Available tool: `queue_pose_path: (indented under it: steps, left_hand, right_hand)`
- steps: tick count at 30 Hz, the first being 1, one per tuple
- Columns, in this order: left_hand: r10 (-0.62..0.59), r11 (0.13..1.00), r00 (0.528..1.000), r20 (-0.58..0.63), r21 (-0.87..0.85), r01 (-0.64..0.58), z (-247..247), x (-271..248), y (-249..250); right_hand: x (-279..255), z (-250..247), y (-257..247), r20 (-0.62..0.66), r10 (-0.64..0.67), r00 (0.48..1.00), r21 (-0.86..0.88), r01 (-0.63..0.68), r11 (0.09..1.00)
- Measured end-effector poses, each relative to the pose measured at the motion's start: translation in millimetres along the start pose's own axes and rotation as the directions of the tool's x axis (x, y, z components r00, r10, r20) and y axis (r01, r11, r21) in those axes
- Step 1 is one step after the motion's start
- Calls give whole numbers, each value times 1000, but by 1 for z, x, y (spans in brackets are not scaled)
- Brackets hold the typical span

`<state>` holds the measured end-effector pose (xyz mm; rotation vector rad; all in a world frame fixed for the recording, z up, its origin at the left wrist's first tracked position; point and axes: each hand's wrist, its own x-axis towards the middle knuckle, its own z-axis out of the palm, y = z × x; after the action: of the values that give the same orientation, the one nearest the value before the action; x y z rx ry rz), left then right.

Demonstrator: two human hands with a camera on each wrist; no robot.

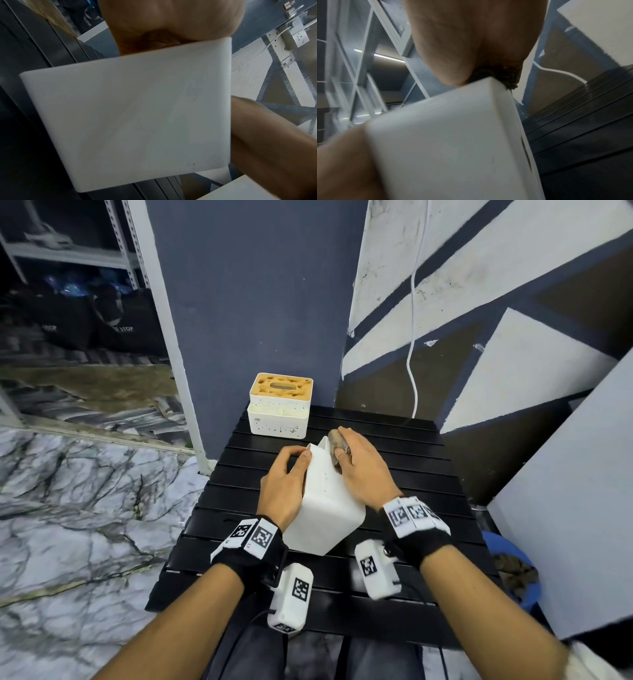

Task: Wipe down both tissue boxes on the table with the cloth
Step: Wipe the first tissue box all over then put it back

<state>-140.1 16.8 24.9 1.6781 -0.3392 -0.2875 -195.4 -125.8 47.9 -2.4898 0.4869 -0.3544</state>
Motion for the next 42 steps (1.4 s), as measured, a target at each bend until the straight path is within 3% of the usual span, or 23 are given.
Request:
queue_pose_path:
  steps: [6,16,26,35,42]
  left_hand:
    - [7,1000,1000,19,1,-7,1,-1,1]
    - [2,1000,1000,21,-1,-2,7,-3,6]
    - [14,1000,1000,-1,0,-14,9,-6,4]
    - [7,1000,1000,-1,23,-7,10,-5,5]
    - [22,999,1000,-10,36,-22,9,-8,5]
  right_hand:
    - [-89,9,-7,-48,-160,986,22,161,987]
    - [13,-6,7,7,23,1000,37,-24,999]
    - [-95,11,-17,-39,-173,984,61,175,983]
    - [-10,6,-12,-32,-58,998,63,60,996]
    - [-80,13,-17,-96,-159,982,93,168,981]
